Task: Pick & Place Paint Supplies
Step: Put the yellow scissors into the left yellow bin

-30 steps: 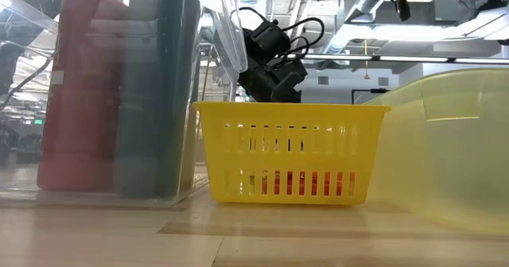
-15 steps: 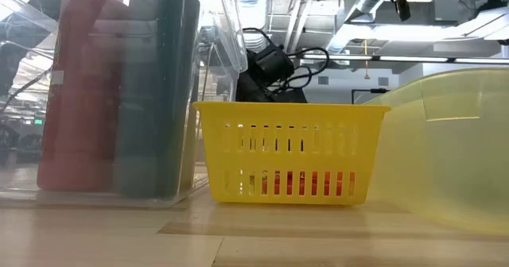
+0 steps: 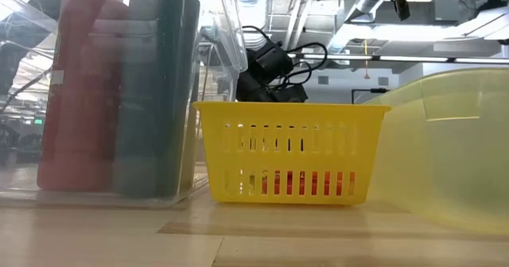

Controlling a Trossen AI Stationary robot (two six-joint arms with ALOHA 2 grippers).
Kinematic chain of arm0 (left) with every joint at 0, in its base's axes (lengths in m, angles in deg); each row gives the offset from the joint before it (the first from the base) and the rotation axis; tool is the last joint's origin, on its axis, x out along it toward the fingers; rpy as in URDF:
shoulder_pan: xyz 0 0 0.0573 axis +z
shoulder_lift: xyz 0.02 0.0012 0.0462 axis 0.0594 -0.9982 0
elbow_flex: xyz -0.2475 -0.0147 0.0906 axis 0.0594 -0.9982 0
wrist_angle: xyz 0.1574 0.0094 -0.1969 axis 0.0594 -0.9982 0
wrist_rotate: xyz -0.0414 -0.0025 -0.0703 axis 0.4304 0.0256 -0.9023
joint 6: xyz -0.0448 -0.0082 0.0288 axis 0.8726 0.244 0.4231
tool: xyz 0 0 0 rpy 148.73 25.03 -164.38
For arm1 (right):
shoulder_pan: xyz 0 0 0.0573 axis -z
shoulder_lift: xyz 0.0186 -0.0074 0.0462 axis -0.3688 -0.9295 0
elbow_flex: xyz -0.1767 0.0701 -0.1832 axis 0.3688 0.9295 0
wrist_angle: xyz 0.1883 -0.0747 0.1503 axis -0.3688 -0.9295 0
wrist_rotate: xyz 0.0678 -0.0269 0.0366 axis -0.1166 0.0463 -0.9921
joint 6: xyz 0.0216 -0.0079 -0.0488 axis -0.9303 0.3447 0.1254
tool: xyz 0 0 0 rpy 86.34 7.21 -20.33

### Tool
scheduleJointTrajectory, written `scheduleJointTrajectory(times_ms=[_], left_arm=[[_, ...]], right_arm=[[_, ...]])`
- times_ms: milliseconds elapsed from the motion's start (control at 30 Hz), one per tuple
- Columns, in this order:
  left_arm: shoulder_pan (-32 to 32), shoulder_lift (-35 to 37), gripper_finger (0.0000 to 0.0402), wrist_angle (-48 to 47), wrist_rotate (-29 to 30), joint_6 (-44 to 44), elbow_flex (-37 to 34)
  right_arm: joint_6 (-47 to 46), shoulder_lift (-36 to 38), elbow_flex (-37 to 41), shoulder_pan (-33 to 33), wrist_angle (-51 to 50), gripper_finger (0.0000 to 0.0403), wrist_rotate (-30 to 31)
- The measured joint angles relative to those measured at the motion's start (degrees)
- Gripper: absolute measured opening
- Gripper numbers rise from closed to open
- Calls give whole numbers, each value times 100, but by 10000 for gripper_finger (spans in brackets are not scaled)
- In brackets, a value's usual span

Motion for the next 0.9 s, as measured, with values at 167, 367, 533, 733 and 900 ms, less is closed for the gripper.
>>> scheduleJointTrajectory(times_ms=[167,367,533,733,900], left_arm=[[40,0,136,-24,-20,-145,0],[30,-150,136,-75,-148,-258,-4],[30,-317,136,12,-213,-66,28],[23,-249,135,-338,-107,38,31],[16,-221,106,-612,84,-10,35]], right_arm=[[-2,0,0,0,-7,8,0],[-2,0,0,0,-116,8,-2],[-46,3,0,-2,-147,8,0],[-148,4,0,-4,-190,8,-2],[-148,4,0,-4,-187,8,-2]])
